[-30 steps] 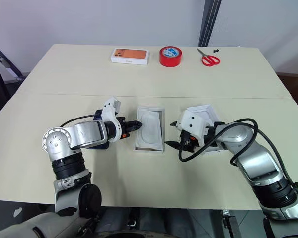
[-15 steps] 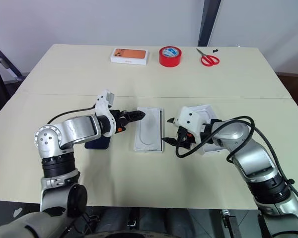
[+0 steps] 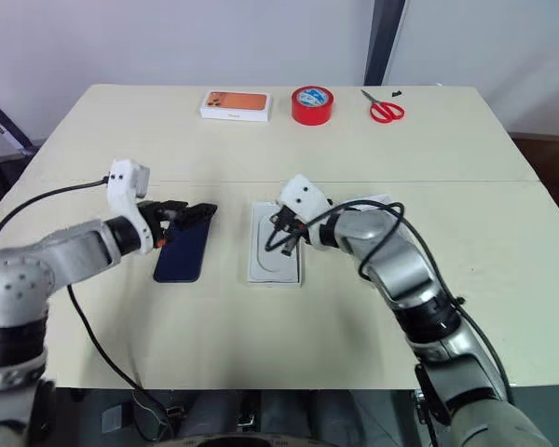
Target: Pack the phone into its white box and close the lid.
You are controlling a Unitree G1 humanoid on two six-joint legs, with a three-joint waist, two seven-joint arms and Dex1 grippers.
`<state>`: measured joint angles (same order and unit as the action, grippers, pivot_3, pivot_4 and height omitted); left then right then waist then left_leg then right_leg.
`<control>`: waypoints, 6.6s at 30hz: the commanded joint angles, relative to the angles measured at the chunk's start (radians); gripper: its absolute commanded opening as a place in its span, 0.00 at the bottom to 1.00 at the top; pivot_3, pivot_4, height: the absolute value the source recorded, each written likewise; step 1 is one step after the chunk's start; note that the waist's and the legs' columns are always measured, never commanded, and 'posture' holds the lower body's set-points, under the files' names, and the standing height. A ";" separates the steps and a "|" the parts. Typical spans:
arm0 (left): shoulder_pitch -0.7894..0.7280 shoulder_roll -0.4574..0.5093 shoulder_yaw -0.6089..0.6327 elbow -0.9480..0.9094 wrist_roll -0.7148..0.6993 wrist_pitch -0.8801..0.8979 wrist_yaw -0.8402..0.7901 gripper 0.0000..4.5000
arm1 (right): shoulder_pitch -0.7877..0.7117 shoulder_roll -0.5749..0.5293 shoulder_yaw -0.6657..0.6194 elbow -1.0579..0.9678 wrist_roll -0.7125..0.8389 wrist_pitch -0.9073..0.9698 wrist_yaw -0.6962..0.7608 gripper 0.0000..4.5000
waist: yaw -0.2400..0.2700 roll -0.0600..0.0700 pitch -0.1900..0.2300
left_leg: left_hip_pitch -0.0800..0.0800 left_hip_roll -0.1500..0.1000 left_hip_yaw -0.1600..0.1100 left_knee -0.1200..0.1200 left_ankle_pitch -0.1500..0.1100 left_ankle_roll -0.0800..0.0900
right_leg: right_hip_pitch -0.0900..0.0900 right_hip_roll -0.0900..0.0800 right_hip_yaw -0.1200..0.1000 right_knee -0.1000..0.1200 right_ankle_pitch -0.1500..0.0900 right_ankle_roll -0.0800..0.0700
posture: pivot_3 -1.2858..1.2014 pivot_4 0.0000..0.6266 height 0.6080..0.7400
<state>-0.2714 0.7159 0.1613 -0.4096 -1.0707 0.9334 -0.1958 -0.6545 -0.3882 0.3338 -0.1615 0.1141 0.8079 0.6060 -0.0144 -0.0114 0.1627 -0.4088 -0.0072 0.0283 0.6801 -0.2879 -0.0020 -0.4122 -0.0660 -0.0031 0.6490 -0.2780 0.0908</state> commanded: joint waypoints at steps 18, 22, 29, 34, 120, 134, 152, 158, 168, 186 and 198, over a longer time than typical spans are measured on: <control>0.289 0.048 -0.007 -0.113 0.313 -0.296 -0.445 0.99 | -0.034 -0.023 0.158 0.057 -0.218 0.069 -0.056 0.02 | -0.006 0.001 0.000 | -0.001 0.000 0.000 -0.005 -0.004 0.007 | -0.004 -0.004 0.000 0.000 0.000 -0.001 | 0.52 0.24 0.88; 0.280 0.034 -0.012 -0.110 0.318 -0.290 -0.443 0.99 | -0.034 -0.041 0.165 0.020 -0.228 0.086 -0.037 0.02 | -0.006 0.001 0.000 | -0.001 0.000 0.000 -0.006 -0.004 0.007 | -0.004 -0.004 0.000 0.000 0.000 0.000 | 0.52 0.24 0.88; 0.276 0.022 -0.009 -0.114 0.325 -0.285 -0.445 0.99 | -0.050 0.015 0.137 -0.047 -0.202 0.099 -0.030 0.02 | -0.006 0.001 0.000 | -0.001 0.000 0.000 -0.006 -0.004 0.007 | -0.005 -0.004 0.000 0.000 0.000 0.000 | 0.52 0.24 0.88; 0.269 0.019 0.008 -0.103 0.325 -0.283 -0.437 0.99 | -0.029 0.019 0.156 -0.030 -0.206 0.083 -0.016 0.02 | -0.004 0.001 0.000 | -0.001 -0.001 0.000 -0.006 -0.004 0.007 | -0.005 -0.004 0.000 0.000 0.000 0.000 | 0.52 0.24 0.88; -0.009 -0.195 0.255 0.448 -0.902 0.210 0.766 0.15 | -0.103 0.130 0.185 -0.122 -0.218 0.106 0.139 0.00 | -0.006 -0.003 -0.002 | -0.004 -0.004 0.000 -0.004 0.001 -0.002 | -0.014 -0.006 -0.001 0.012 0.001 0.000 | 0.52 0.24 0.88; -0.059 -0.234 0.172 0.289 -0.902 0.129 0.694 0.00 | 0.003 -0.132 -0.012 -0.338 -0.056 0.059 0.260 0.00 | 0.007 -0.003 -0.001 | -0.010 -0.004 -0.001 -0.002 0.000 0.000 | -0.014 -0.006 -0.002 0.006 0.001 0.000 | 0.52 0.24 0.88; -0.249 -0.387 -0.186 0.437 -0.761 0.115 0.696 0.00 | 0.166 -0.388 -0.212 -0.296 0.023 -0.034 0.264 0.00 | 0.006 -0.003 -0.001 | -0.011 -0.002 0.000 0.003 0.000 0.001 | -0.012 -0.002 -0.002 0.004 0.001 0.001 | 0.52 0.24 0.88; -0.246 -0.414 -0.191 0.452 -0.747 0.124 0.687 0.00 | 0.189 -0.396 -0.201 -0.305 0.019 -0.035 0.248 0.00 | 0.009 -0.003 -0.001 | -0.011 -0.002 0.000 0.003 0.000 0.001 | -0.012 -0.002 -0.002 0.004 0.001 0.001 | 0.52 0.24 0.88; -0.263 -0.428 -0.182 0.464 -0.719 0.153 0.672 0.82 | 0.192 -0.397 -0.190 -0.316 0.029 -0.030 0.243 0.00 | 0.008 -0.003 -0.001 | -0.011 -0.002 0.000 0.003 0.000 0.001 | -0.012 -0.002 -0.002 0.004 0.001 0.001 | 0.52 0.24 0.88; -0.362 -0.268 -0.202 0.377 -0.670 0.284 0.573 0.99 | 0.188 -0.391 -0.176 -0.309 0.033 -0.033 0.238 0.00 | 0.007 -0.003 -0.001 | -0.011 -0.001 0.000 0.003 0.000 0.001 | -0.011 -0.001 -0.002 0.004 0.001 0.001 | 0.52 0.24 0.88; -0.371 -0.184 -0.164 0.394 -0.649 0.286 0.505 0.99 | 0.191 -0.386 -0.167 -0.306 0.033 -0.035 0.234 0.00 | 0.007 -0.003 -0.001 | -0.011 -0.001 0.000 0.003 0.001 0.001 | -0.011 -0.001 -0.002 0.005 0.001 0.001 | 0.52 0.24 0.88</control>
<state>-0.6348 0.5358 -0.0158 -0.0003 -1.7200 1.2184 0.3290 -0.4530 -0.7725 0.1725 -0.4459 0.1420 0.7876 0.8453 -0.0072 -0.0149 0.1618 -0.4195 -0.0083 0.0280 0.6835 -0.2874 -0.0014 -0.4236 -0.0674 -0.0047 0.6536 -0.2772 0.0916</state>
